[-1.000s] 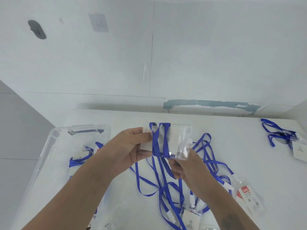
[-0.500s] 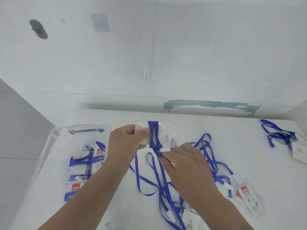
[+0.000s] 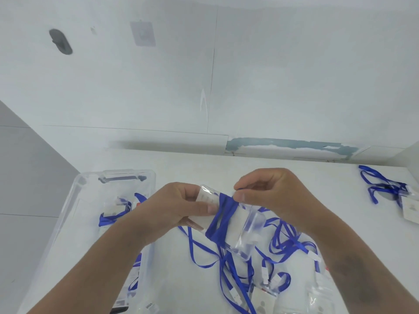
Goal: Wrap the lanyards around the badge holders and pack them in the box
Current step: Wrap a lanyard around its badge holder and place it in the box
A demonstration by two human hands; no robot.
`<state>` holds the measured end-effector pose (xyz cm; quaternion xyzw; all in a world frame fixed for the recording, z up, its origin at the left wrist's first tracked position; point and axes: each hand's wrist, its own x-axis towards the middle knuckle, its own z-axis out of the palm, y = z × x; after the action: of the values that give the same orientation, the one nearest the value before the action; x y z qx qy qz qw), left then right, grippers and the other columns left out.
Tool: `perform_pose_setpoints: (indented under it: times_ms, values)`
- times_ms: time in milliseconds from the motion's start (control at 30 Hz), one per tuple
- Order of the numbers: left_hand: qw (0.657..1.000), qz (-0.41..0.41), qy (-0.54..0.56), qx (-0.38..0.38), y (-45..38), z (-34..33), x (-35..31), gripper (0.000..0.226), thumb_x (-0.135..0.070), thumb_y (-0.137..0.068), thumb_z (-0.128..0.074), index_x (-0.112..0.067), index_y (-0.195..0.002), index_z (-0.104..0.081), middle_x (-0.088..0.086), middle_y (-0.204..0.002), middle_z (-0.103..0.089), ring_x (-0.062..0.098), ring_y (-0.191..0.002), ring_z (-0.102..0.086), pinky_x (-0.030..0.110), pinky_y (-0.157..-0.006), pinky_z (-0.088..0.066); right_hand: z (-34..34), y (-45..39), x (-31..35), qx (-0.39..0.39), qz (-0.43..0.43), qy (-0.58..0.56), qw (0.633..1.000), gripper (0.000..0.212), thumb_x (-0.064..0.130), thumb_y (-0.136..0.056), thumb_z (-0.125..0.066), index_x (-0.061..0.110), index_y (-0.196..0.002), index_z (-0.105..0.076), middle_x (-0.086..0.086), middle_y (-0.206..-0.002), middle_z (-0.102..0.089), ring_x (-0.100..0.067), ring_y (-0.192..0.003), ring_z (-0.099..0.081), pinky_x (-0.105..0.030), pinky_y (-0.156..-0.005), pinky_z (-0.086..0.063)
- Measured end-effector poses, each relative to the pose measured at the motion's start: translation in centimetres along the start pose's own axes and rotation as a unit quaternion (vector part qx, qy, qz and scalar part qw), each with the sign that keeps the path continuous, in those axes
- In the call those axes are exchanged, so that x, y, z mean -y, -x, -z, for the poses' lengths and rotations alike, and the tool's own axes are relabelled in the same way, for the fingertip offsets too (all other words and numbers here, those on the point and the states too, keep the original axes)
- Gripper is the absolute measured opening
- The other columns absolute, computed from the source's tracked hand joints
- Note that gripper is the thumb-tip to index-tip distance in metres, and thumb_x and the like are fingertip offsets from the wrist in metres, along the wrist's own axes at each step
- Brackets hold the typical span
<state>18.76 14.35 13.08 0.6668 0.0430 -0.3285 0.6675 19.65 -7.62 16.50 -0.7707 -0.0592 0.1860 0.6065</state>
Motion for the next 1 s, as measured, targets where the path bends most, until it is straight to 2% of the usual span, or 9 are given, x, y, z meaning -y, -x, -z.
perform_pose_setpoints:
  times_ms: [100, 167, 233, 400, 533, 600, 700, 867, 1000]
  values:
    - [0.996, -0.006, 0.084, 0.035, 0.3, -0.3, 0.0, 0.019, -0.011, -0.074, -0.07, -0.007, -0.092, -0.077, 0.015, -0.094, -0.074, 0.024, -0.082, -0.072, 0.031, -0.07, -0.059, -1.2, -0.4, -1.2, -0.002, -0.061, -0.2, 0.978, 0.008, 0.012, -0.066, -0.072, 0.019, -0.065, -0.077, 0.001, -0.069, -0.072, -0.01, -0.064, -0.067, -0.018, -0.062, -0.054]
    - [0.992, -0.006, 0.123, 0.019, 0.1, -0.6, 0.4, 0.022, -0.011, -0.074, -0.069, -0.006, -0.093, -0.077, 0.016, -0.099, -0.075, 0.026, -0.087, -0.072, 0.035, -0.076, -0.062, -2.2, -0.4, -1.8, -0.013, -0.099, -0.289, 0.952, 0.009, 0.015, -0.068, -0.068, 0.017, -0.063, -0.075, 0.001, -0.066, -0.069, -0.012, -0.062, -0.066, -0.021, -0.056, -0.054]
    - [0.99, -0.005, 0.141, -0.013, 0.0, -0.8, 0.8, 0.03, -0.014, -0.073, -0.071, -0.005, -0.101, -0.076, 0.018, -0.107, -0.074, 0.028, -0.094, -0.071, 0.037, -0.085, -0.06, -2.8, -0.5, -2.2, -0.01, -0.119, -0.326, 0.938, 0.009, 0.018, -0.072, -0.067, 0.017, -0.066, -0.073, -0.001, -0.067, -0.067, -0.015, -0.062, -0.065, -0.023, -0.056, -0.054]
    - [0.985, -0.011, 0.159, -0.073, 0.3, -1.3, 1.0, 0.032, -0.019, -0.069, -0.072, -0.006, -0.099, -0.077, 0.013, -0.098, -0.076, 0.02, -0.082, -0.072, 0.025, -0.068, -0.058, -3.1, -1.3, -2.9, 0.019, -0.15, -0.356, 0.922, 0.016, 0.025, -0.079, -0.067, 0.011, -0.08, -0.074, -0.018, -0.093, -0.069, -0.029, -0.082, -0.068, -0.038, -0.075, -0.056]
    - [0.972, -0.002, 0.192, -0.139, 0.4, -1.0, 1.2, 0.044, -0.024, -0.065, -0.075, -0.007, -0.106, -0.073, 0.011, -0.102, -0.076, 0.021, -0.088, -0.073, 0.03, -0.075, -0.057, -3.4, -1.5, -3.0, 0.001, -0.142, -0.389, 0.91, 0.056, 0.052, -0.084, -0.052, 0.005, -0.105, -0.074, -0.019, -0.113, -0.07, -0.03, -0.101, -0.07, -0.04, -0.078, -0.058]
    - [0.961, 0.001, 0.22, -0.17, 0.6, -0.8, 1.4, 0.033, -0.019, -0.074, -0.075, -0.008, -0.105, -0.074, 0.01, -0.1, -0.077, 0.017, -0.084, -0.073, 0.027, -0.071, -0.056, -3.9, -1.5, -2.7, 0.02, -0.109, -0.297, 0.948, 0.057, 0.05, -0.094, -0.043, 0.006, -0.121, -0.067, -0.014, -0.117, -0.07, -0.023, -0.104, -0.069, -0.035, -0.083, -0.058]
    - [0.953, 0.013, 0.23, -0.195, 0.8, -0.1, 1.9, 0.02, -0.014, -0.084, -0.071, -0.01, -0.103, -0.075, 0.008, -0.099, -0.077, 0.016, -0.084, -0.073, 0.026, -0.069, -0.058, -5.0, -2.3, -2.5, -0.025, -0.046, -0.08, 0.995, 0.026, 0.028, -0.099, -0.052, 0.018, -0.113, -0.072, -0.002, -0.103, -0.075, -0.019, -0.097, -0.071, -0.034, -0.083, -0.059]
    - [0.972, 0.02, 0.137, -0.191, 2.0, 2.6, 2.2, 0.02, -0.008, -0.088, -0.067, -0.015, -0.105, -0.073, 0.006, -0.102, -0.076, 0.024, -0.095, -0.073, 0.035, -0.079, -0.058, -6.0, -3.6, -1.4, -0.001, -0.029, 0.053, 0.998, 0.021, 0.025, -0.098, -0.055, 0.02, -0.099, -0.075, 0.021, -0.077, -0.071, 0.002, -0.072, -0.064, -0.009, -0.062, -0.048]
    - [0.972, -0.042, -0.024, -0.231, 3.6, 5.0, 1.7, 0.015, -0.022, -0.086, -0.071, -0.032, -0.097, -0.074, -0.014, -0.093, -0.076, 0.005, -0.087, -0.071, 0.024, -0.079, -0.056, -7.5, -4.8, -0.5, 0.066, -0.017, 0.123, 0.99, 0.02, 0.025, -0.096, -0.059, 0.017, -0.089, -0.075, 0.019, -0.088, -0.073, 0.001, -0.074, -0.065, -0.009, -0.063, -0.048]
